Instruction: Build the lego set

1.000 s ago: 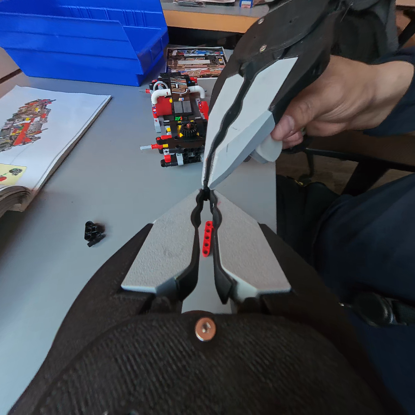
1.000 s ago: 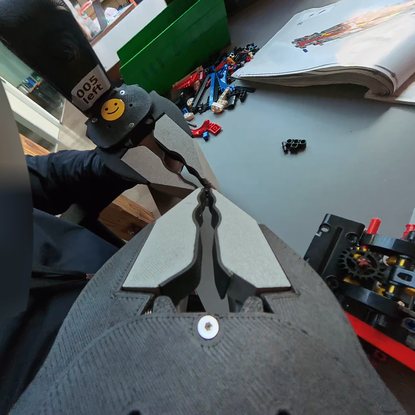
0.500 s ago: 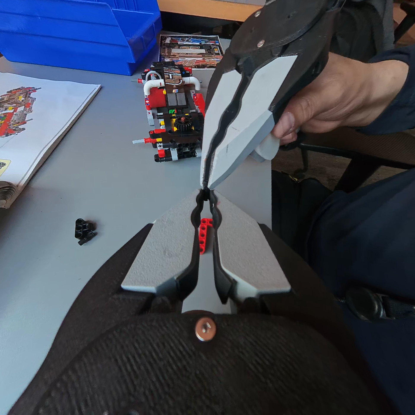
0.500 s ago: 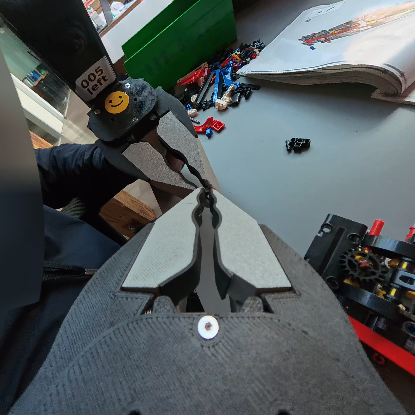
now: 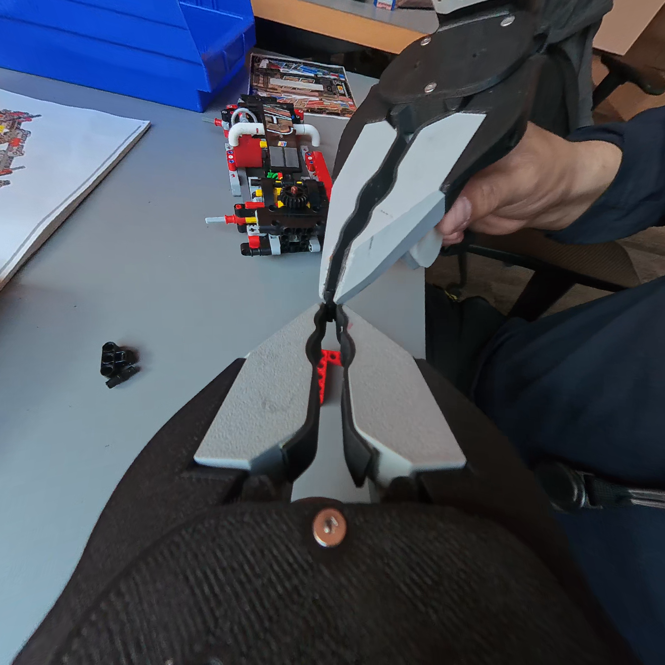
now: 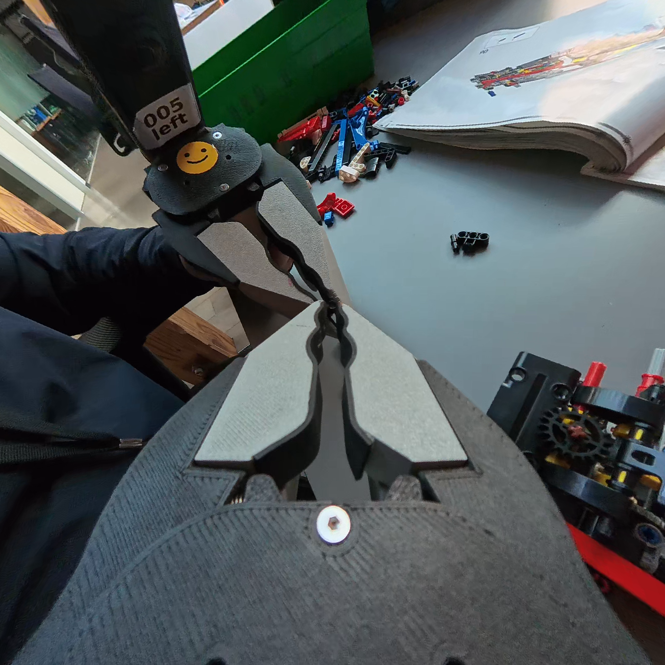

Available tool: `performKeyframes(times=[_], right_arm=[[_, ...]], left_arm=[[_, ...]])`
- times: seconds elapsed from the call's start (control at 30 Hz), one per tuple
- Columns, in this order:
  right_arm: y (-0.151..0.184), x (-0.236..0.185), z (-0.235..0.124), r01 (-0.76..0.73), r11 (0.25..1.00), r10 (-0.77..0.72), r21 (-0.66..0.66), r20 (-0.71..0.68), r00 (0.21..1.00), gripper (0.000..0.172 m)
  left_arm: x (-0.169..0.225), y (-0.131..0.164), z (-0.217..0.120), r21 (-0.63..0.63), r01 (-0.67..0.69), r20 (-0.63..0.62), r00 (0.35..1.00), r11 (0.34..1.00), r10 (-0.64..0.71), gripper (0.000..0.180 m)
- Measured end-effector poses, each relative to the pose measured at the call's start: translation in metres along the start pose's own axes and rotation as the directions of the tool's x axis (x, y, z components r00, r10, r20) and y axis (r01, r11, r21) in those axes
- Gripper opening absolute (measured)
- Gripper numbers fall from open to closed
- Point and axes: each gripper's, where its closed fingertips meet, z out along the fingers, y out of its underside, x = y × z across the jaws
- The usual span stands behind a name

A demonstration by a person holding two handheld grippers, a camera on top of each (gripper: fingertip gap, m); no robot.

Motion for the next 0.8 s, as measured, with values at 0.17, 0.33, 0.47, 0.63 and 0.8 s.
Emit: performKeyframes(times=[0.17,0.33,0.47,0.63,0.8], right_arm=[[-0.0011,0.0015,0.0003,0.035,0.999,-0.035,0.009,-0.029,0.999,0.001],[-0.0012,0.0001,0.0002,0.042,0.999,-0.042,0.007,-0.024,0.999,0.001],[-0.0011,0.0,0.0009,0.034,0.999,-0.033,0.009,-0.014,0.999,0.001],[-0.0015,0.0005,0.0018,0.005,1.0,-0.005,0.025,-0.002,1.0,0.001],[-0.0031,0.0005,0.0014,-0.031,0.999,0.031,0.042,0.015,0.999,0.001]], left_arm=[[-0.0003,-0.0006,-0.0001,0.013,0.005,0.001,1.0,1.0,-0.005,0.002],[0.0002,-0.0005,0.0,0.012,0.003,0.0,1.0,1.0,-0.003,0.002],[0.0001,-0.0001,-0.0002,0.011,-0.001,0.001,1.0,1.0,0.001,0.002],[-0.0012,0.0001,-0.0004,0.011,0.001,0.007,1.0,1.0,-0.001,0.002],[-0.0017,-0.0013,-0.0006,0.021,0.002,0.012,1.0,1.0,-0.003,0.002]])
